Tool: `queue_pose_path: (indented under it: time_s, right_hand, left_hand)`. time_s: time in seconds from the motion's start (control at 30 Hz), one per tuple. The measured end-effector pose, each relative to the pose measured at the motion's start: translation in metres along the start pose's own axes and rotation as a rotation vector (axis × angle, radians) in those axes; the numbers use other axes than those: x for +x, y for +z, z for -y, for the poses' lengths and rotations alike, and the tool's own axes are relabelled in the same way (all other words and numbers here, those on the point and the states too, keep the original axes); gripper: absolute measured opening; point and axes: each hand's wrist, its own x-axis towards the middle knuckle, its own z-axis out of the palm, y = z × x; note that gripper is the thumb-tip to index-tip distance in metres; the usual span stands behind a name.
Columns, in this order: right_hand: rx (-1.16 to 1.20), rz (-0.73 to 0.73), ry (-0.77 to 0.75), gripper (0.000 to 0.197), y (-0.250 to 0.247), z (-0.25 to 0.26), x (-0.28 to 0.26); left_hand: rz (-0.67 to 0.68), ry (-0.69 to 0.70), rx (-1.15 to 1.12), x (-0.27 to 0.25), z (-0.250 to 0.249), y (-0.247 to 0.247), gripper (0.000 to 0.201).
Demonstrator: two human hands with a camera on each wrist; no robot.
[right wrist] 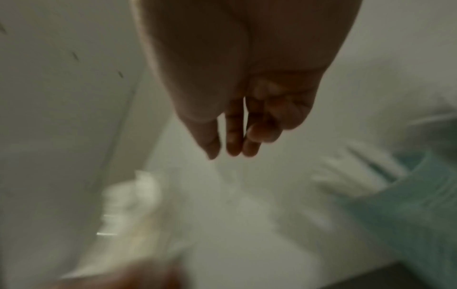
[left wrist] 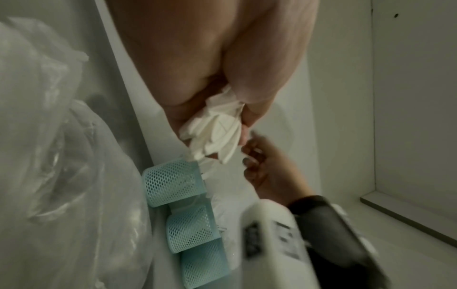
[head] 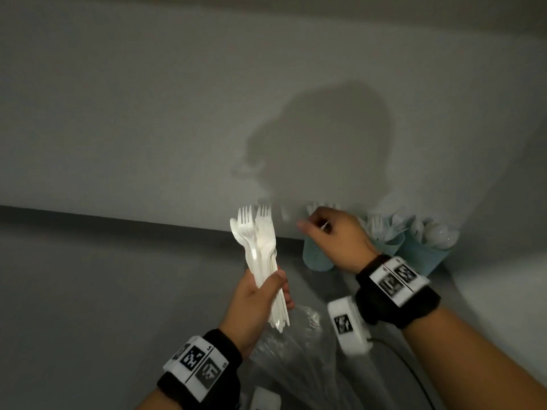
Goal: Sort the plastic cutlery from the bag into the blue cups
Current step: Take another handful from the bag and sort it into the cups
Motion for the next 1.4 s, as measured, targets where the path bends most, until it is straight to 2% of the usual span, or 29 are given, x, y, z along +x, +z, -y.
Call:
queue_pose_path:
  time_s: [0.07,0.13,0.2,0.27,0.4,0.47,0.6,0.7,0.8,0.9,1.0,1.13,1.23,1.4]
  right_hand:
    - [0.133,0.217,0.026,0.039,0.006,0.027,-0.034]
    - [0.127,0.307,0.069,0.047,0.014,0.036,-0.056]
    - [0.081,0.222,0.076,0.048,0.019,0.035,-0.064]
    - [0.126,0.168,0.101,0.040,0.020,0.030,-0.068]
    - [0.380,0.210,0.164,0.023,0.015,0.027,-0.072]
    - [0.427,0.243,0.149,0.022,0.010,0.027,-0.072]
    - [0.489,0.351,0.088,0.006,0.001,0.031,-0.074]
    - [0.412,0.375,0.083,0.017,-0.001,0.032,-0.073]
    - [0.345,0.336,0.079,0.019,0.001,0.031,-0.072]
    - [0.413,0.359,0.125,0.022,-0.002,0.029,-0.072]
    - [0.469,0.420,0.159,0.027,-0.007,0.028,-0.072]
    - [0.504,0.465,0.191,0.022,-0.014,0.025,-0.070]
    - [0.568,0.519,0.219,0.014,-0.025,0.018,-0.070]
    - [0.507,0.383,0.253,0.009,-0.043,0.001,-0.070]
  left_hand:
    - [0.000,0.058,0.053,-0.003,0.000,0.006,0.011]
    - [0.038,0.128,0.137,-0.008,-0.001,0.015,0.017]
    - [0.037,0.156,0.202,-0.013,0.002,0.022,0.023]
    - [0.020,0.166,0.244,-0.016,0.006,0.026,0.029]
    - [0.041,0.202,0.231,-0.024,0.002,0.033,0.036]
    - [0.065,0.203,0.192,-0.026,-0.003,0.034,0.032]
    - [0.113,0.219,0.178,-0.027,-0.007,0.033,0.024]
    - [0.157,0.238,0.198,-0.028,-0.008,0.032,0.025]
    - [0.177,0.215,0.192,-0.029,-0.006,0.032,0.038]
    - [0.212,0.176,0.163,-0.031,-0.009,0.032,0.030]
    - [0.245,0.193,0.149,-0.031,-0.012,0.033,0.032]
    - [0.216,0.211,0.185,-0.028,-0.009,0.035,0.030]
    - [0.222,0.170,0.180,-0.027,-0.006,0.035,0.032]
    - [0.101,0.123,0.247,-0.013,0.011,0.031,0.032]
